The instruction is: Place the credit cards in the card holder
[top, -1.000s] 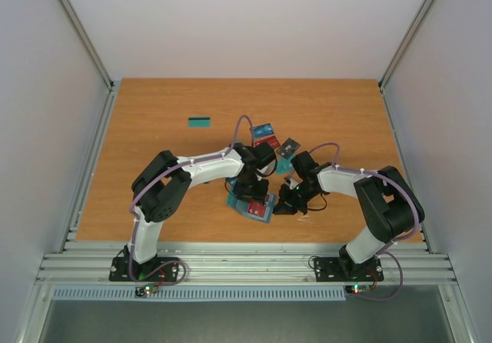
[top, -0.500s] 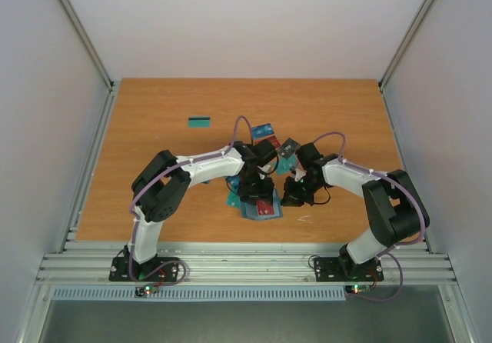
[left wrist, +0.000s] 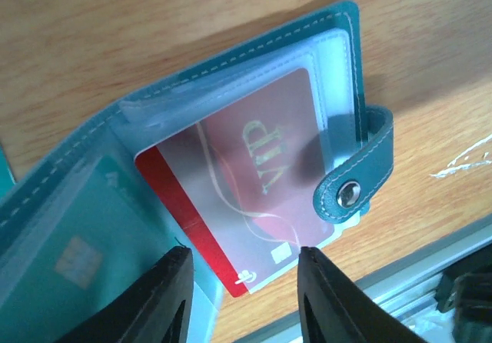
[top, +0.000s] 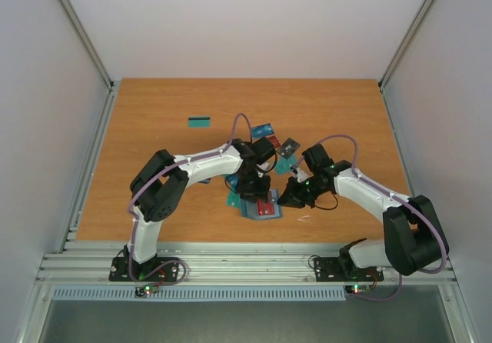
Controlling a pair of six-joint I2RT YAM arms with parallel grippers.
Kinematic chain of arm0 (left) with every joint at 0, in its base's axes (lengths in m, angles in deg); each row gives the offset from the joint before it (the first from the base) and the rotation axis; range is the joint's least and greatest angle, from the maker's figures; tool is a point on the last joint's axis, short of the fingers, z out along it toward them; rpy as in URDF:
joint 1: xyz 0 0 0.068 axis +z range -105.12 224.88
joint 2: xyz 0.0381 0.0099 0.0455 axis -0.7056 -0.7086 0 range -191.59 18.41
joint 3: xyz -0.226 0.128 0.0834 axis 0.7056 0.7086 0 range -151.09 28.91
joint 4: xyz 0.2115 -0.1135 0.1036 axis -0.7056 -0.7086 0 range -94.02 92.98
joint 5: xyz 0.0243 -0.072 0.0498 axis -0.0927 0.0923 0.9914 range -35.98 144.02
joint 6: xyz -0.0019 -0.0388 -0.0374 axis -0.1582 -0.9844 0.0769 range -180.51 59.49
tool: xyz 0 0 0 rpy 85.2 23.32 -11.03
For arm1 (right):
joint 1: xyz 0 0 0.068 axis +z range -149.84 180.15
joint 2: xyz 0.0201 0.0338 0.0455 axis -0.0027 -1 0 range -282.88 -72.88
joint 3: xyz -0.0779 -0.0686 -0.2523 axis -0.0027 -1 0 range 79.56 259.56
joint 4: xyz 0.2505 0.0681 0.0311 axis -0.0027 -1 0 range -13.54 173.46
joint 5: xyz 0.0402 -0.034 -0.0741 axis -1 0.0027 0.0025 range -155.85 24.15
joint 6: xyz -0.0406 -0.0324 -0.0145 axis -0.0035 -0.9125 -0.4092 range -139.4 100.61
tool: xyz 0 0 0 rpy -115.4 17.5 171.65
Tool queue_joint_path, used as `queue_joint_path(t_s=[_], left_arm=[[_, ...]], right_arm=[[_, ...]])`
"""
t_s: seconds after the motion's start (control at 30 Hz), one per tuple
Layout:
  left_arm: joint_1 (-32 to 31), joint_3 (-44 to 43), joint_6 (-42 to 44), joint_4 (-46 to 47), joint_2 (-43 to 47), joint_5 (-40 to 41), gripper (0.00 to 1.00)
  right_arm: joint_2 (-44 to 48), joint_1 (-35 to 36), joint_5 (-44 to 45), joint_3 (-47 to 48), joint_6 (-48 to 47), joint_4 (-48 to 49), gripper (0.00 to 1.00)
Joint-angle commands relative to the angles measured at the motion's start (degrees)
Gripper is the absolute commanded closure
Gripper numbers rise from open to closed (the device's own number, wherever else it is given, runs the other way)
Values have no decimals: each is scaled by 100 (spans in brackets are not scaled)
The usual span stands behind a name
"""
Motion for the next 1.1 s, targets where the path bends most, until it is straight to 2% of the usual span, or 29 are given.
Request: queue_joint_path(t_s=[0.0, 0.1, 0.4, 0.8, 1.07], left_arm=[[10, -180, 348, -168, 252, 363, 69], [15, -113, 455, -94, 224, 443, 82], [19, -124, 685, -45, -22, 541, 100], [44, -110, 824, -59, -237, 571, 100], [64, 70, 895, 136, -330, 544, 100]], right_arm=[[-5, 75, -582, -296, 408, 556, 92], [-108, 124, -543, -332, 490, 679, 92], [-478, 267, -435, -235, 578, 888, 91], [-818, 268, -86, -82, 484, 726, 89], [-1031, 268, 201, 115, 413, 575, 80]])
